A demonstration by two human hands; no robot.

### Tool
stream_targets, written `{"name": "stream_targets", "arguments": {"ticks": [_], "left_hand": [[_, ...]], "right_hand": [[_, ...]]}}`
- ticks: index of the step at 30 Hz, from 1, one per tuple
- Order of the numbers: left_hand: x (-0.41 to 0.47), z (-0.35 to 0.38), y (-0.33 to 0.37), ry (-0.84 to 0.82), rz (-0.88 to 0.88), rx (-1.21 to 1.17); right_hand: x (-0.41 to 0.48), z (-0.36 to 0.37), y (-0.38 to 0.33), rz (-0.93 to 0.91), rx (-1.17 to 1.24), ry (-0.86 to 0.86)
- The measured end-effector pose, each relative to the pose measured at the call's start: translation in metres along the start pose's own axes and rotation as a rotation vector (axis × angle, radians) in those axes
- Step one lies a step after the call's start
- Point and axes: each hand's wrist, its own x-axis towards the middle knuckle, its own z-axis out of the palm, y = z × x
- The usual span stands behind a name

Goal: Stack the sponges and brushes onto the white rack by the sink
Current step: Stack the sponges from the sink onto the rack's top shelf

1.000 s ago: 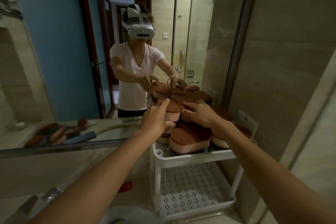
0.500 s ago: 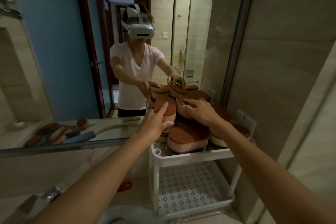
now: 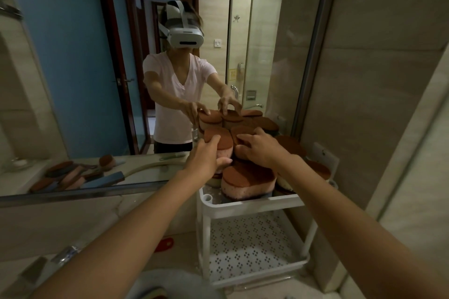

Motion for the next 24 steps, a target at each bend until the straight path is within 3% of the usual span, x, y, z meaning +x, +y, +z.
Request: {"name": "stream_targets", "arguments": {"ticks": [5, 8, 10, 16, 20, 24], "left_hand": [[0.006, -0.010, 0.000, -0.126, 0.028, 0.083], [0.006, -0.020, -0.001, -0.195, 0.017, 0.080], [0.005, -0.025, -0.001, -0.188, 0.013, 0.038], [-0.019, -0.049, -0.001, 0.017, 0.069, -0.215], [-0.051, -0.061, -0.017, 0.277, -0.058, -0.308], [-0.103, -0.038, -0.070, 0.378, -0.239, -0.408]], "right_hand": [[-0.001, -0.003, -0.008, 0.027, -0.160, -0.087], [-0.004, 0.000, -0.008, 0.019, -0.270, -0.040], [-0.007, 0.000, -0.008, -0.001, -0.205, 0.023], [-0.026, 0.007, -0.033, -0.242, -0.047, 0.393], [-0.051, 0.024, -0.078, -0.340, 0.201, 0.605], [-0.091, 0.090, -0.128, -0.471, 0.469, 0.546]]}}
